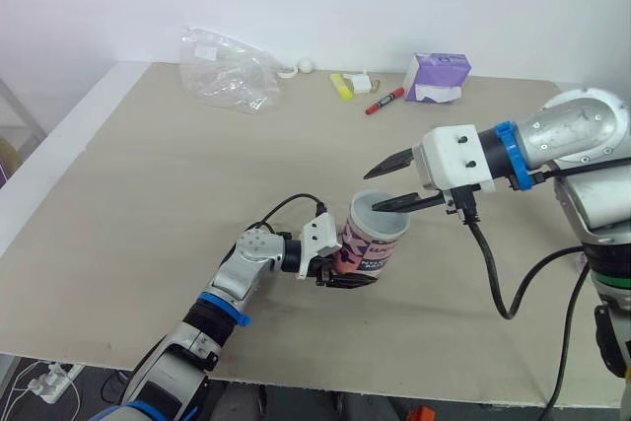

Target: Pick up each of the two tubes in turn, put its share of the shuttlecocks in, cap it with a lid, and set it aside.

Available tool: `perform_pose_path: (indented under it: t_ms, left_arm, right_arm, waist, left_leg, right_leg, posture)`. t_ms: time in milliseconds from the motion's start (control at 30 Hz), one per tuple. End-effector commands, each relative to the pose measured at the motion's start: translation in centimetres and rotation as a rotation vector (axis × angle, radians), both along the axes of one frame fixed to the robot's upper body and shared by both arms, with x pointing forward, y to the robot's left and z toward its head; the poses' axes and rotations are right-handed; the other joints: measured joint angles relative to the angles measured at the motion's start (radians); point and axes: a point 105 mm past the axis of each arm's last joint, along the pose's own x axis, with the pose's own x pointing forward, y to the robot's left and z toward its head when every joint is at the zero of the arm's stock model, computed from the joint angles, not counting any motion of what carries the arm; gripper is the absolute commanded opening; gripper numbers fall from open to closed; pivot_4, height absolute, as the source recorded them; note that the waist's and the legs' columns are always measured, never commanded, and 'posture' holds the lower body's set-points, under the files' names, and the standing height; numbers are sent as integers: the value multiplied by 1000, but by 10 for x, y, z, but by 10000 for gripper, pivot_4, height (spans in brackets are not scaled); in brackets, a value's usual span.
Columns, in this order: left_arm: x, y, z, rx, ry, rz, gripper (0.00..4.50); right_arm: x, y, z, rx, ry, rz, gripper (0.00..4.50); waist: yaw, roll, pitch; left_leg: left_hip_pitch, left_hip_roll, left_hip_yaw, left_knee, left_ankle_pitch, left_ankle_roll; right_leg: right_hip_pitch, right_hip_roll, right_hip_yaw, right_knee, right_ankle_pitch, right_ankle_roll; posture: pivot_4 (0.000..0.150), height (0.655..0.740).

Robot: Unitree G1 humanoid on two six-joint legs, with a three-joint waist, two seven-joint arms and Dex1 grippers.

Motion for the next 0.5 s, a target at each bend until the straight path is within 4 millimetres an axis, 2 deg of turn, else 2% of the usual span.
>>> perform_pose_path:
  t_ms: [33, 100, 167, 300, 367, 500]
  left_arm:
    - [3, 4, -10, 38, 27, 35, 30757]
    - [3, 5, -10, 36, 26, 35, 30757]
    - [3, 5, -9, 35, 25, 35, 30757]
    - [3, 4, -9, 34, 25, 34, 30757]
    - [3, 3, -9, 33, 25, 33, 30757]
    - [3, 4, -9, 35, 25, 34, 30757]
  right_arm:
    - [-7, -8, 37, 137, 3, -46, 21560]
    - [-11, -8, 39, 156, 42, -49, 21560]
    - [-18, -7, 30, 143, 86, -34, 21560]
    - [-23, -2, 9, 134, 161, -32, 10330]
    - [-25, -4, -5, 102, 205, -41, 562]
    - [-22, -4, -15, 84, 228, -57, 562]
  waist:
    - [0, 0, 0]
    - [0, 0, 0]
    - [0, 0, 0]
    - [0, 0, 0]
    - [0, 0, 0]
    - [0, 0, 0]
  left_leg:
    - [0, 0, 0, 0, 0, 0]
    - [0, 0, 0, 0, 0, 0]
    - [0, 0, 0, 0, 0, 0]
    - [0, 0, 0, 0, 0, 0]
    - [0, 0, 0, 0, 0, 0]
    - [0, 0, 0, 0, 0, 0]
  right_leg:
    - [0, 0, 0, 0, 0, 0]
    - [0, 0, 0, 0, 0, 0]
    - [0, 0, 0, 0, 0, 0]
    - [0, 0, 0, 0, 0, 0]
    - [0, 0, 0, 0, 0, 0]
    - [0, 0, 0, 0, 0, 0]
  posture:
    - [1500, 7400]
    - [1500, 7400]
    - [1500, 7400]
    - [1500, 7400]
    - [1500, 7400]
    - [1500, 7400]
